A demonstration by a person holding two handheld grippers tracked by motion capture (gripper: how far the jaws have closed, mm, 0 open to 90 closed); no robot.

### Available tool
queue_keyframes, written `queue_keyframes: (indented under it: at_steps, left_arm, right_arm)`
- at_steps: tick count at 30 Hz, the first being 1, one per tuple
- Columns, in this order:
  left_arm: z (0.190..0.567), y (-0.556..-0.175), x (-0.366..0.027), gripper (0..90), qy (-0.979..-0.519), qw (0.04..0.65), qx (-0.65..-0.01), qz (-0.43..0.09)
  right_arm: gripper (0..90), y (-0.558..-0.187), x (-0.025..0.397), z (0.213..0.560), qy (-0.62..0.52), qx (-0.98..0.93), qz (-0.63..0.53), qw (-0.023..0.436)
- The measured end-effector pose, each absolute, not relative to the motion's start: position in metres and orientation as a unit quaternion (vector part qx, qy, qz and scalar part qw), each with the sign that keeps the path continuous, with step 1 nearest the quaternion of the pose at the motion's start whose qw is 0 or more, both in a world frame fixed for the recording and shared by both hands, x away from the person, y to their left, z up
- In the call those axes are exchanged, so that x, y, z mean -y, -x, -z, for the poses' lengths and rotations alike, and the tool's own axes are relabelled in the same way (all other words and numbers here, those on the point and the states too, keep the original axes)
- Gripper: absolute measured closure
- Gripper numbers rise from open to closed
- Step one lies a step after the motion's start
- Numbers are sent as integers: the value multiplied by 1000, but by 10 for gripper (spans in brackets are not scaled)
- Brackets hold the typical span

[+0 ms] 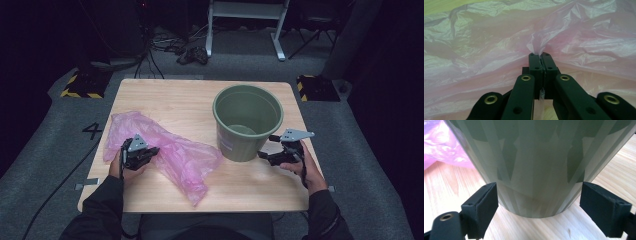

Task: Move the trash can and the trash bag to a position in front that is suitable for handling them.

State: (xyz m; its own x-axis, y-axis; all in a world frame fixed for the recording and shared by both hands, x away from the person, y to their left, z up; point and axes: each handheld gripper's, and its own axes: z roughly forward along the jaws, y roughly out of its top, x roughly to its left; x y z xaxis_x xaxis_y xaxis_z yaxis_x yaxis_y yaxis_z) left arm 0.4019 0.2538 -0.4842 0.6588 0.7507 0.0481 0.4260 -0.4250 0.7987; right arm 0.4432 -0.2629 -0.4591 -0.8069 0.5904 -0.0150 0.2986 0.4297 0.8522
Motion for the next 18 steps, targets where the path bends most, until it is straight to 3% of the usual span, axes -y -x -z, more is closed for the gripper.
queue_keyframes:
  at_steps: [8,18]
  left_arm:
    - [475,-395,-259,888,-809,413,-359,-217]
    - [463,-388,-262,889,-790,440,-358,-234]
  right_arm:
    - [167,-451,247,463,-264,-837,-453,159]
    - [169,-450,269,496,-311,-859,-373,162]
